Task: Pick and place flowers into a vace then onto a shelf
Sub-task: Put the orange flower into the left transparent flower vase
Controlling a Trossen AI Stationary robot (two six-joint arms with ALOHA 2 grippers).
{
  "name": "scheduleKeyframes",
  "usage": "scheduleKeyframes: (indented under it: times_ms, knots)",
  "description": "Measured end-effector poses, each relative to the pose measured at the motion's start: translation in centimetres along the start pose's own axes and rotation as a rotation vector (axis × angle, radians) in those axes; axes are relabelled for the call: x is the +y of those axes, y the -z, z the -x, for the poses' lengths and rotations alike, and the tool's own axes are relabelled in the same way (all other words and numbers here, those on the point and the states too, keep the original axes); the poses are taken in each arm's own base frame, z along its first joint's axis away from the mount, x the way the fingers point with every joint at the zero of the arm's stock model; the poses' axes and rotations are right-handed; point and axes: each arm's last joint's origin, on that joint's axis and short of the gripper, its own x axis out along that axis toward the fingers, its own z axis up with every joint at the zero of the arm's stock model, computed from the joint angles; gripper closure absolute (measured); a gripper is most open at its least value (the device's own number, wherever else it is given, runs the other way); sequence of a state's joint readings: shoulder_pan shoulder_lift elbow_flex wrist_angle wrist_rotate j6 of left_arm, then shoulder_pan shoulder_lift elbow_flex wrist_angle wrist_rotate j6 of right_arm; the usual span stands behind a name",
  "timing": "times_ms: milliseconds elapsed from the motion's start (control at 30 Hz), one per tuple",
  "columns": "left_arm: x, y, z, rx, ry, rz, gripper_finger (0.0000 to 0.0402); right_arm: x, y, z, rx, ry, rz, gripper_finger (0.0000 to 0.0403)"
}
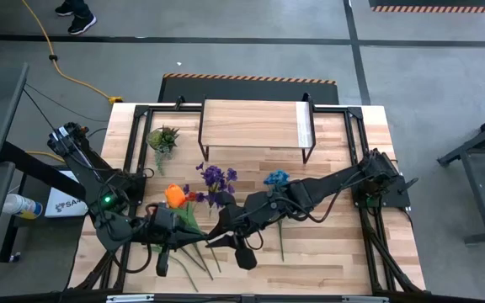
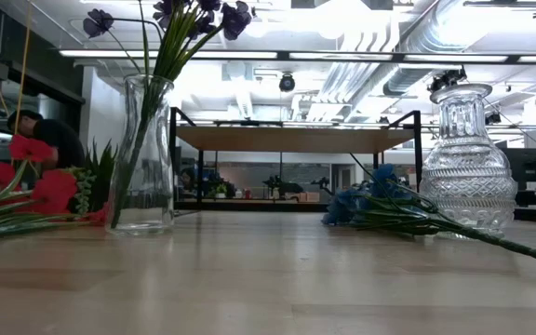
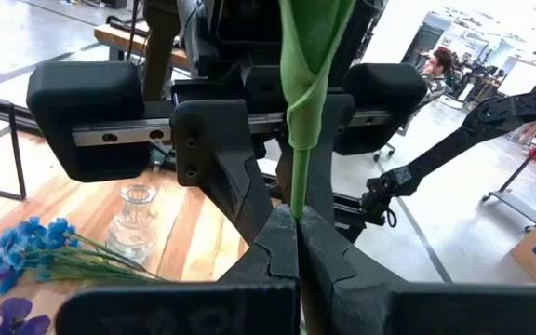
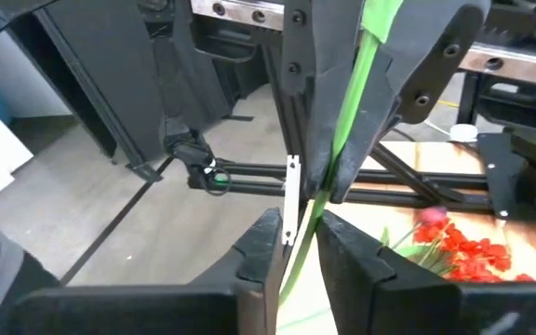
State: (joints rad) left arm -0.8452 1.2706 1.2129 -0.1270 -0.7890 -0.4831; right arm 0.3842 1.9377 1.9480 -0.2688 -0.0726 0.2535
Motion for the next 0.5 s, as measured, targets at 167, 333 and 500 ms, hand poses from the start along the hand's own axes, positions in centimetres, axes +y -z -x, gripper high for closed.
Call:
scheduleKeyframes:
  times_ms: [167, 333, 500]
  knots:
    - [0.1, 0.1, 0.0, 0.008, -0.006, -0.010, 0.0377, -0.2, 0.1, 0.0, 0.020, -0.021, -0.022, 0.0305]
    - [0.1, 0.4, 0.1, 0.027, -0.010, -0.027, 0.0377, -1.2, 0.0, 0.2, 0.063, -0.102, -0.094, 0.0281]
    - [0.3, 0.7, 0.2, 0.043, -0.038, -0.040, 0.0377, -1.5, -0.2, 0.4, 0.099, -0.225, -0.129, 0.0269]
